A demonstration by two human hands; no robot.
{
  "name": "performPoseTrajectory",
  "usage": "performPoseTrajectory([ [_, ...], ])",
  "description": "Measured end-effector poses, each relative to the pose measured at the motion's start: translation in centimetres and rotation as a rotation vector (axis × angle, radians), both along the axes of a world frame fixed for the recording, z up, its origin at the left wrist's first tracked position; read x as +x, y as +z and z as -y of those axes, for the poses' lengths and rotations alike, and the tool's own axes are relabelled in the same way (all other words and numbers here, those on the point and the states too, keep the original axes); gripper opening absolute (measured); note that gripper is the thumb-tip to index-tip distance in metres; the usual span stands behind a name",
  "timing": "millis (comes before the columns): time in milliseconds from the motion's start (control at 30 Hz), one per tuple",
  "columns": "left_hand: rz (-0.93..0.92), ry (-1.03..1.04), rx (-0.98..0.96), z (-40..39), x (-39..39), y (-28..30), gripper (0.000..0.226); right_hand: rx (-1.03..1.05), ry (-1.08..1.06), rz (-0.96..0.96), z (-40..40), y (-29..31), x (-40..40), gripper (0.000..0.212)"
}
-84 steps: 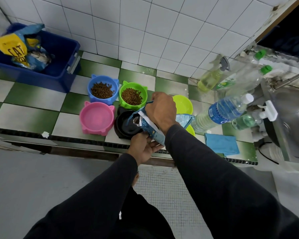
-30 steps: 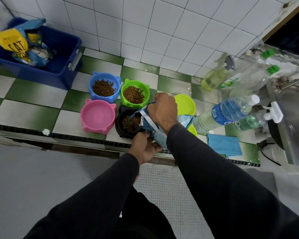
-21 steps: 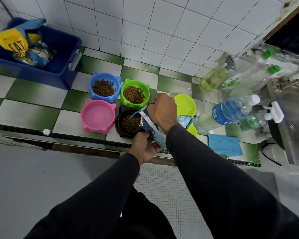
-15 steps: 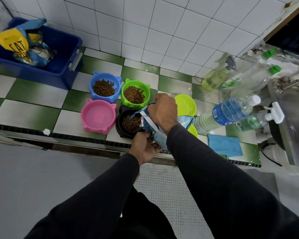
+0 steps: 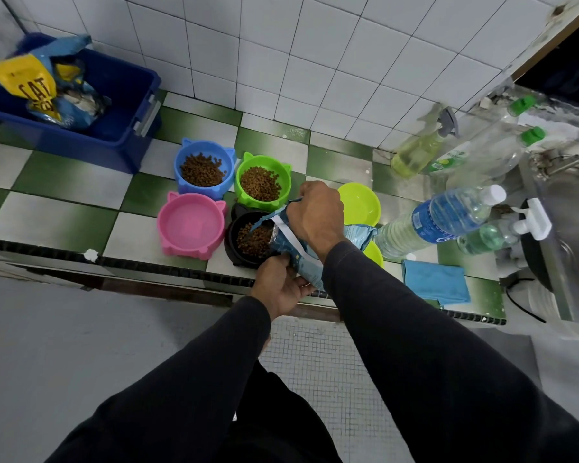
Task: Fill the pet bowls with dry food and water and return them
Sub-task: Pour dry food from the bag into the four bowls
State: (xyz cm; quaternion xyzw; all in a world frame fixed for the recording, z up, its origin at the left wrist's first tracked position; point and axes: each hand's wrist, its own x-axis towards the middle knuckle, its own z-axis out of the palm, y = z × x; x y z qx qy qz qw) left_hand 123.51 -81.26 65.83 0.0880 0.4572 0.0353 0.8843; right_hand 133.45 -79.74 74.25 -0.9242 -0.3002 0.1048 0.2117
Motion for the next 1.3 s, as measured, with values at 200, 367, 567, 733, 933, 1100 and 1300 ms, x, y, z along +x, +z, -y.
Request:
performPoseTrajectory([
  [200,-0.016,-0.035,0.010,0.1,-0.1,-0.2,0.029,0.029,0.006,0.024,0.4,0.0,0.2,0.021],
  [367,-0.050,-0.044,0.021,-0.1,0.1,-0.6,0.031,0.044,-0.020,0.006,0.6,-0.1,0.3,0.009],
  [567,-0.074,-0.059,0.033,-0.3,0.1,-1.0,0.032,0.047,-0.035,0.003,0.7,-0.4,0.3,0.010],
  [733,-0.081,-0.078,0.050,-0.4,0.2,-1.1,0.035,0.023,-0.096,-0.029,0.9,-0.7,0.8,0.010],
  [933,-0.110,-0.107,0.088,-0.6,0.1,-1.1,0.035,0.063,-0.166,-0.081,1.9,-0.8,1.0,0.023],
  [1100,-0.109,-0.121,0.150,-0.8,0.2,-1.0,0.032,0.143,-0.293,-0.147,3.0,-0.8,1.3,0.011],
  [1300,-0.106,-0.103,0.197,-1.0,0.0,-0.1,0.027,0.283,-0.427,-0.205,4.1,-1.5,1.9,0.025],
])
